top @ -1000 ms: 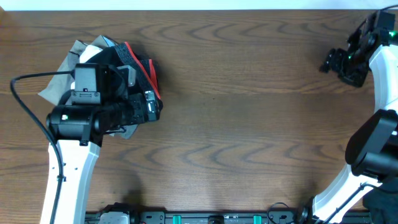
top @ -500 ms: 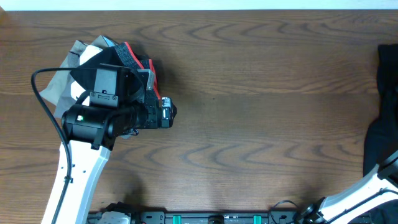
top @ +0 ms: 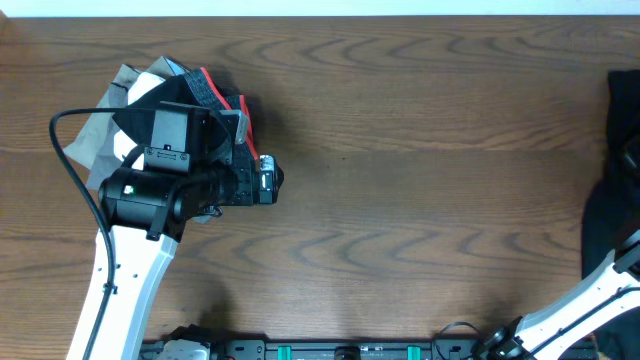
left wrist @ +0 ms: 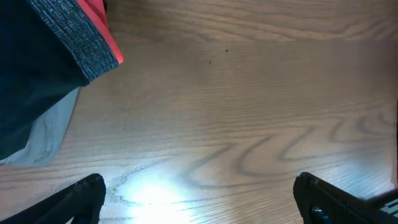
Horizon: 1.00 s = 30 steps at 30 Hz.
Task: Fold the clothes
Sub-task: 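Grasp the black garment with the right gripper and drag it to center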
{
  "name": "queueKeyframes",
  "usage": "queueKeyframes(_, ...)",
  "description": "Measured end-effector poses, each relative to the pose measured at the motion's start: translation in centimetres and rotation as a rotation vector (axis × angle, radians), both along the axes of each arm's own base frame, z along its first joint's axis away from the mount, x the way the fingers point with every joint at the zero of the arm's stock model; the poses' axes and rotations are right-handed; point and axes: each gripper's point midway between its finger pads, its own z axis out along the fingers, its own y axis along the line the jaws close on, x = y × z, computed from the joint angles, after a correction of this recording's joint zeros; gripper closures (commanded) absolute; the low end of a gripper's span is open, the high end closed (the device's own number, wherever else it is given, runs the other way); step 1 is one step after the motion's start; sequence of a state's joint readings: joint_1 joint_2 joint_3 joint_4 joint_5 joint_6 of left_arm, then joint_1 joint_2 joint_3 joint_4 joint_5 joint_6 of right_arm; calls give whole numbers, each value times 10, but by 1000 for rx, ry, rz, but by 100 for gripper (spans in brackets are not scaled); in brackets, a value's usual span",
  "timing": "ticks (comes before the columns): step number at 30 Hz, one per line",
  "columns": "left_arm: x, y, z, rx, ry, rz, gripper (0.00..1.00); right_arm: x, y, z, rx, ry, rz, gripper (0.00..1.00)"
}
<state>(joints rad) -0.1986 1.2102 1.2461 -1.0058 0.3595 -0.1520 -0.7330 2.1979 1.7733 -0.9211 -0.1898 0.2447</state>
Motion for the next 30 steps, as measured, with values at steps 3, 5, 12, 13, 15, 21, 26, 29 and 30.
queueKeyframes(3, 0, 0, 0, 0, -1, 0, 2, 35, 41, 33, 74, -166, 151, 99)
queueKeyframes(5, 1, 0, 1, -1, -6, 0, 2, 55, 74, 64, 90, -257, 261, 99)
queueKeyframes(12, 6, -1, 3, -5, -28, 0, 2, 88, 264, 132, 166, -389, 763, 99)
queueKeyframes(13, 6, -1, 4, -5, -30, 0, 2, 86, 291, 130, 184, -374, 826, 99)
queueKeyframes(15, 7, -1, 4, -3, -32, 2, 2, 79, 345, 120, 216, -327, 954, 98)
queueKeyframes(21, 10, 6, 2, 36, -42, 25, 2, 32, 461, 88, 154, -155, 1324, 96)
queueKeyframes(26, 10, 9, 1, 49, -44, 30, 2, 34, 470, 78, -41, -103, 1375, 84)
queueKeyframes(29, 11, 10, 1, 55, -46, 34, 2, 56, 438, 79, -103, -107, 1259, 79)
queueKeyframes(30, 11, 10, 1, 56, -46, 34, 2, 66, 421, 80, -111, -118, 1192, 78)
